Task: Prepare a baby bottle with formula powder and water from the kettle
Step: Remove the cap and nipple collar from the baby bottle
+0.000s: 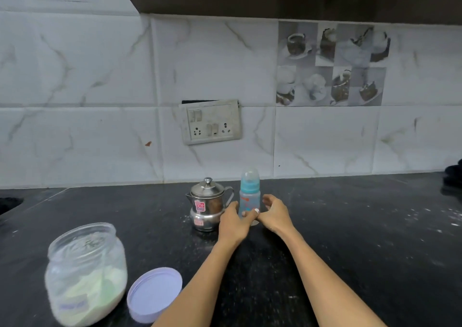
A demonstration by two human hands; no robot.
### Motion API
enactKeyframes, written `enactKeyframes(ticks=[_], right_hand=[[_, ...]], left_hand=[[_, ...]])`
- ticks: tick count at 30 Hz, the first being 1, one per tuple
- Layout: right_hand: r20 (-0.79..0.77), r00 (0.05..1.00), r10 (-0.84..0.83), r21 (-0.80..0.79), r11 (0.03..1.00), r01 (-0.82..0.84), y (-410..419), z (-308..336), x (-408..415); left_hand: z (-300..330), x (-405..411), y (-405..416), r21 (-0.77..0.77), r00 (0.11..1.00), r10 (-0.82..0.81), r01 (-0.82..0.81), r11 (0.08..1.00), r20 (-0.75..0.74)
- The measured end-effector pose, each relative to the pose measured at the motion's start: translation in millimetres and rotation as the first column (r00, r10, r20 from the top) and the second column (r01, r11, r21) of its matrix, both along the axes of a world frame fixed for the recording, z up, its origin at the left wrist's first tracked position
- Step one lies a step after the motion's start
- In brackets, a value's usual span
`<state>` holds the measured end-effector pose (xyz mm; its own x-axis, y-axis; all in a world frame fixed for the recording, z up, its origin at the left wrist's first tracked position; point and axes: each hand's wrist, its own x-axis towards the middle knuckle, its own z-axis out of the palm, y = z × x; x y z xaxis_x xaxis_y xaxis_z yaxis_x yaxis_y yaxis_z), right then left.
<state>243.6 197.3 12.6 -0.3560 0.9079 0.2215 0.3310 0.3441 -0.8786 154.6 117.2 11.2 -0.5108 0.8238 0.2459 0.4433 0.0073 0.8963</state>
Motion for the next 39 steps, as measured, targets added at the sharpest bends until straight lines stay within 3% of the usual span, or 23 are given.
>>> enactKeyframes(ticks=[8,18,25,27,29,31,34,36,39], right_hand=[[0.060,0.998,0.018,0.056,0.998,-0.021,-19.8,7.0,-0.1],[0.026,0.993,0.113,0.071,0.991,-0.114,-132.1,-1.5,17.9],[0.039,0.997,0.061,0.082,0.995,-0.064,-176.3,-0.6,22.6],[0.104,0.988,0.115,0.023,0.993,-0.118,-179.7,7.0,25.4],[0.398,0.899,0.183,0.008,0.979,-0.203,-177.2,23.9,31.4],[0.589,0.803,0.093,0.085,0.981,-0.176,-169.8,48.9,35.2],[0.442,0.892,-0.090,0.258,0.966,-0.030,-160.7,87.5,31.6],[0.388,0.920,-0.062,0.292,0.955,-0.059,-166.7,107.1,22.1],[0.603,0.797,0.021,0.274,0.934,-0.231,-177.5,124.1,3.9]], left_hand=[[-2.0,3.5,3.8,0.134,0.997,0.046,-0.054,0.990,0.066],[-7.0,27.2,-103.5,0.273,0.986,0.119,-0.147,0.951,0.118],[-4.1,39.2,-145.2,0.349,0.981,0.122,-0.168,0.922,0.151],[-3.0,39.4,-149.2,0.345,0.984,0.109,-0.153,0.926,0.144],[-1.8,38.5,-151.9,0.339,0.986,0.093,-0.135,0.931,0.139],[-0.8,38.0,-153.6,0.347,0.989,0.073,-0.115,0.931,0.132],[-1.9,38.0,-153.4,0.357,0.989,0.054,-0.101,0.929,0.140],[-2.6,37.6,-152.3,0.359,0.989,0.047,-0.094,0.929,0.138],[-3.7,35.3,-150.4,0.363,0.990,0.030,-0.079,0.929,0.138]])
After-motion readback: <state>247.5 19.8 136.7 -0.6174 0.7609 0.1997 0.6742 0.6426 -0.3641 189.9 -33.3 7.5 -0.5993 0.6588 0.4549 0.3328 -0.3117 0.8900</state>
